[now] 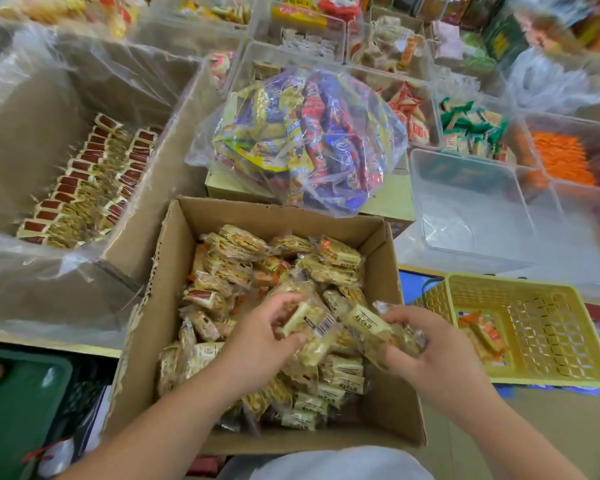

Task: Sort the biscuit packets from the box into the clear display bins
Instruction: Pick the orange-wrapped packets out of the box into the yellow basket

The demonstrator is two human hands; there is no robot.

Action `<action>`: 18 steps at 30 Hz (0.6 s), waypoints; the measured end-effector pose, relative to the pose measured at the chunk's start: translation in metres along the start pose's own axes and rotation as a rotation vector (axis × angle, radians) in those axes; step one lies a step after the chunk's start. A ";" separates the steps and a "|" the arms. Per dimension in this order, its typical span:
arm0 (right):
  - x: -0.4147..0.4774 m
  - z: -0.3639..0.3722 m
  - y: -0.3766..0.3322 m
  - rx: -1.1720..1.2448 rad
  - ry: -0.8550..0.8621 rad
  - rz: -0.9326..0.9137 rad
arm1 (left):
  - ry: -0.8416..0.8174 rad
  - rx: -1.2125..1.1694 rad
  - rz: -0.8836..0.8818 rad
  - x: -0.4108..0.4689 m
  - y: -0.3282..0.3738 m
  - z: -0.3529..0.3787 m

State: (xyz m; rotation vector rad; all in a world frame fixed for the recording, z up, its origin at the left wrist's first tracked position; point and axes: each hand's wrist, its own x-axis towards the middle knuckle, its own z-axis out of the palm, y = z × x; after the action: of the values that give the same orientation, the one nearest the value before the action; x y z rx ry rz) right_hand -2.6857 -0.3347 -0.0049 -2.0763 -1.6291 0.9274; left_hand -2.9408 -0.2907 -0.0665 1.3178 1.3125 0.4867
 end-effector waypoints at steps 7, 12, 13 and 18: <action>0.012 0.026 -0.025 -0.543 -0.093 -0.137 | -0.429 0.545 0.250 0.014 0.016 0.033; 0.028 0.042 -0.033 -0.605 -0.349 -0.314 | 0.049 0.445 0.158 0.039 0.009 -0.006; 0.031 0.048 -0.034 -0.584 -0.354 -0.361 | 0.130 0.415 0.138 0.048 0.008 -0.016; 0.051 0.086 -0.033 -0.687 -0.452 -0.515 | 0.143 0.595 0.054 0.105 -0.008 -0.033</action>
State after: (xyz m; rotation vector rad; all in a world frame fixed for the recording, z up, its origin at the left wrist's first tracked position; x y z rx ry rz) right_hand -2.7618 -0.2879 -0.0611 -1.6870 -2.8685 0.7428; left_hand -2.9425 -0.1878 -0.1075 1.8351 1.6158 0.2309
